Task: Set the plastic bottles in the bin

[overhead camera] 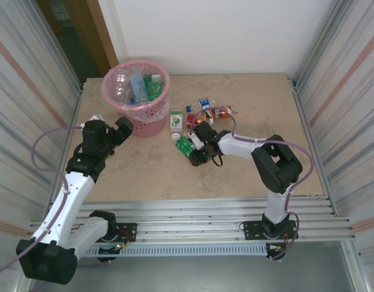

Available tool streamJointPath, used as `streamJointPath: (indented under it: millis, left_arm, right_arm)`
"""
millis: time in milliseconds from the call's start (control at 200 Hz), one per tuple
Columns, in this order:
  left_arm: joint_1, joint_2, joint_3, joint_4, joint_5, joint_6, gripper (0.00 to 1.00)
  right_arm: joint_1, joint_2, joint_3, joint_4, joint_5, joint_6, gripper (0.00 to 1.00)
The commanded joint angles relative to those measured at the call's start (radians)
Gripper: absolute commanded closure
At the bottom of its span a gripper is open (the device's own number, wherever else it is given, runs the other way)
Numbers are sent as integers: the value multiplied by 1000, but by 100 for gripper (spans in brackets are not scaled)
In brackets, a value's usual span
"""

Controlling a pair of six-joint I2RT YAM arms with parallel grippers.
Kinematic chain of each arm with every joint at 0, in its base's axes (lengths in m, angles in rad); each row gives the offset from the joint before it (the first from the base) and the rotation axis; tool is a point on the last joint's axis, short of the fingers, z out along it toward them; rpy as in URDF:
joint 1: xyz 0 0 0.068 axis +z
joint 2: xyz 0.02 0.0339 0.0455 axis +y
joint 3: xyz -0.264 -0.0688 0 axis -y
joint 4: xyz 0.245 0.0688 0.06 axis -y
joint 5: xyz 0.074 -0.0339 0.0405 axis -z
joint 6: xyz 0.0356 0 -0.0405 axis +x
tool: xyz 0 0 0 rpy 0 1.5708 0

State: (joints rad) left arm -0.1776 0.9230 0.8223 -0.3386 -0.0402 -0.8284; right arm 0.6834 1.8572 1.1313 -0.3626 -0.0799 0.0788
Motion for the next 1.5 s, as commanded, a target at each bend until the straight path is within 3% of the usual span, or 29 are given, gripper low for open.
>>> streamJointPath:
  millis: [0,85,250,511,922,1107,1348,1493]
  left_arm:
    - [7,0,-2,18,21,-11,1]
    - [7,-3,0,16,27,-10,1]
    - [-7,6,3,18,43,-1,1]
    - [-155,60,-19,65,33,-6,1]
    - [-375,278,-120,450,149,-109,1]
    - [-397,415,-86,609,267,-111,1]
    - [-398,445,-79,631,266,-111,3]
    - [-399,457,-93,691,282,-132,12]
  right_arm:
    - [21,-10,-49,-91,39,15,75]
    - [31,-32,-55,-95,42,15,81]
    - [32,-75,-56,-77,40,32,81]
    - [31,-138,-46,-19,-28,76,81]
    - [7,-260,-75,48,-169,132,82]
    - [2,-324,-70,62,-243,156,82]
    - [3,-377,-60,80,-312,186,81]
    - [4,-378,-48,94,-348,200,81]
